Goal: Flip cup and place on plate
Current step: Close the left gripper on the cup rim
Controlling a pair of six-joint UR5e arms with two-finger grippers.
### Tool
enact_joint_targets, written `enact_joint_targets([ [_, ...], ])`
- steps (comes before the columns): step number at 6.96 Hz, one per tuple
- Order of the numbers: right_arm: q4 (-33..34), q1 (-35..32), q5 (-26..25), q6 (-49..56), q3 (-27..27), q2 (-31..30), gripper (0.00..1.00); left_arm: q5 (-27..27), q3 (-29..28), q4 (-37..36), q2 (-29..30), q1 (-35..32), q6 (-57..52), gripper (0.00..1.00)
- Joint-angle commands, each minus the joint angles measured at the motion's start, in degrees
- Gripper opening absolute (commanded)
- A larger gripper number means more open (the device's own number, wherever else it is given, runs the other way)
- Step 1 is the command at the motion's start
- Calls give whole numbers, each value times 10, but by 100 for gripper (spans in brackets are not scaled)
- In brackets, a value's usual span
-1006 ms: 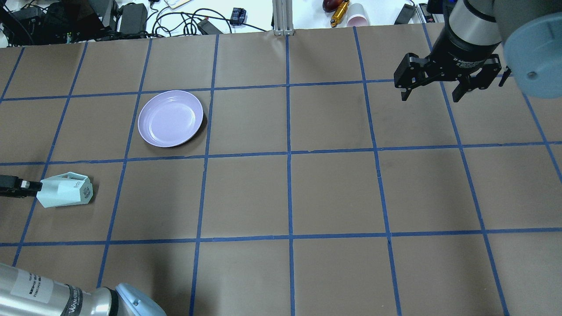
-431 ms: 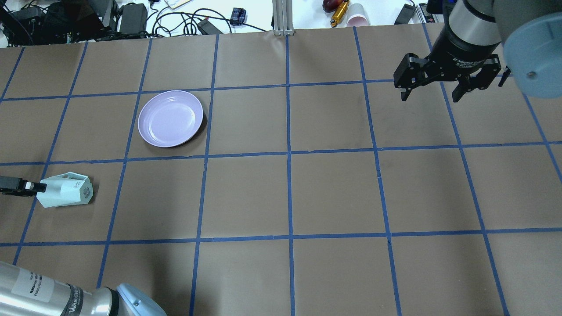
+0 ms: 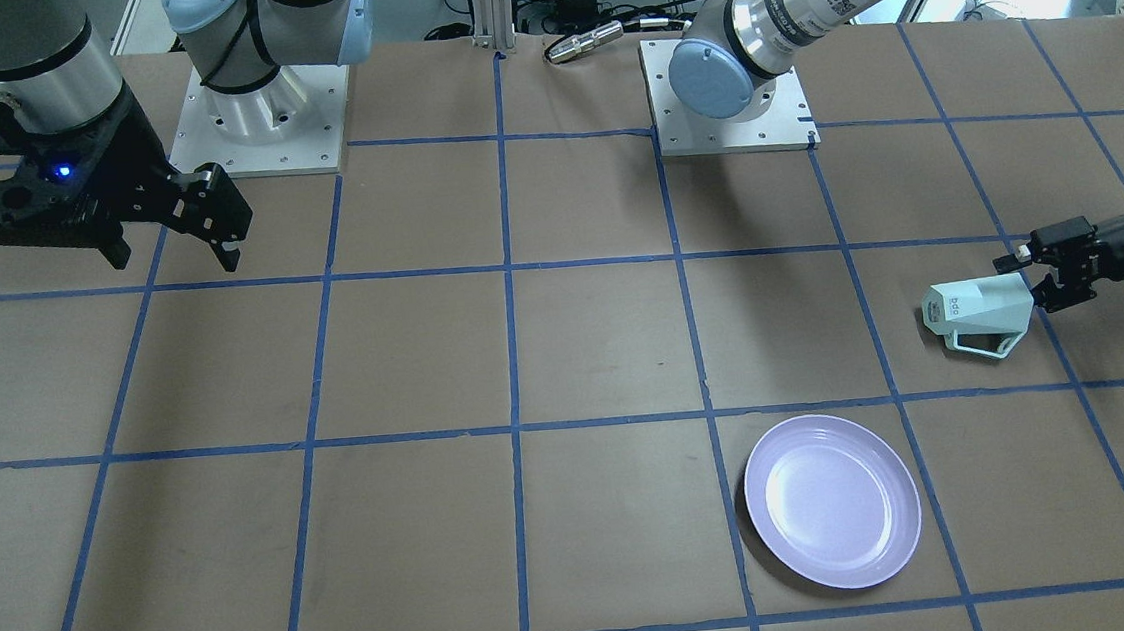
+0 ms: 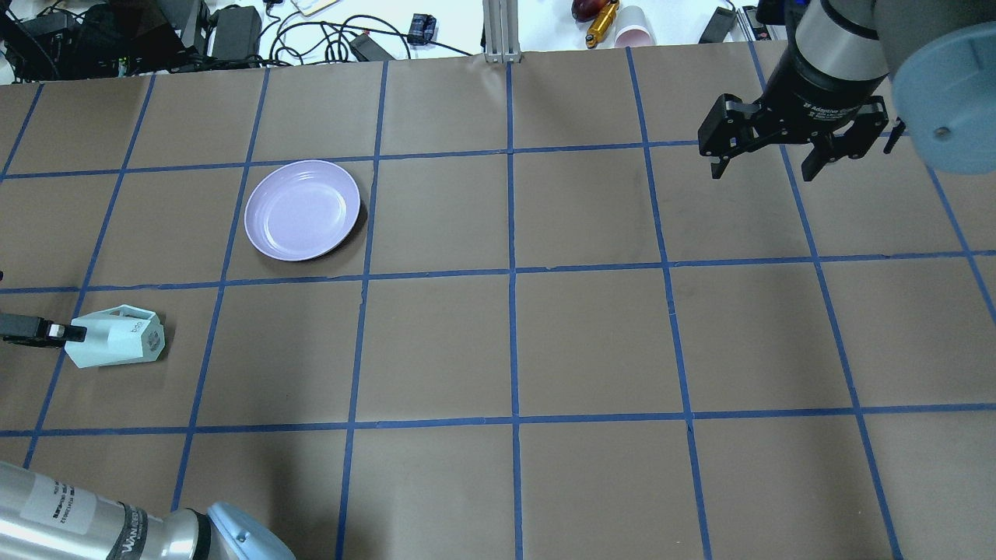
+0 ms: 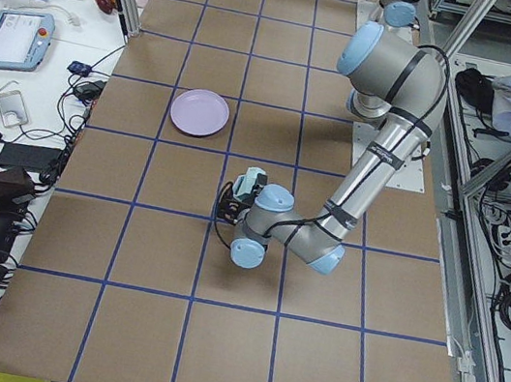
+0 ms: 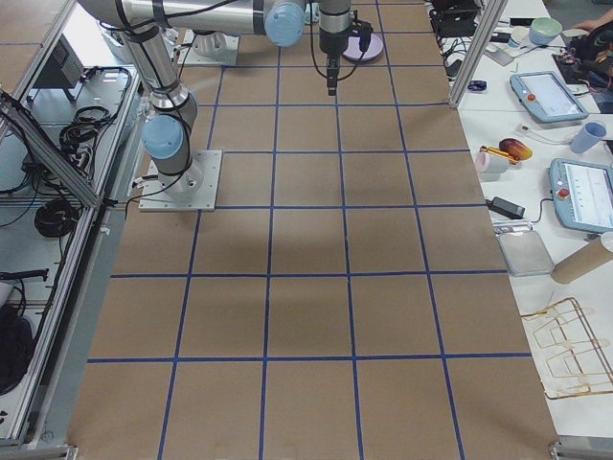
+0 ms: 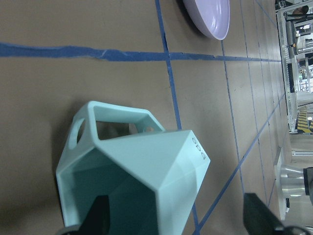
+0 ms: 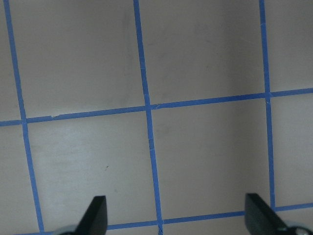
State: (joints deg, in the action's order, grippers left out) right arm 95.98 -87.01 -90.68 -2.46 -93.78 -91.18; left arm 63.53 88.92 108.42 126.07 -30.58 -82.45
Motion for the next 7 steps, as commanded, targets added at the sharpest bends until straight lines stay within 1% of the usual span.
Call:
enact_joint_targets([
  [1, 0, 0, 1, 0, 0, 0, 100, -10, 0, 3, 3, -1, -2, 88],
  [5, 0, 0, 0, 0, 0, 0, 100, -14, 0, 21, 8, -5, -18, 88],
  [7, 0, 0, 0, 0, 0, 0, 100, -26, -1, 36, 17, -5, -20, 88],
])
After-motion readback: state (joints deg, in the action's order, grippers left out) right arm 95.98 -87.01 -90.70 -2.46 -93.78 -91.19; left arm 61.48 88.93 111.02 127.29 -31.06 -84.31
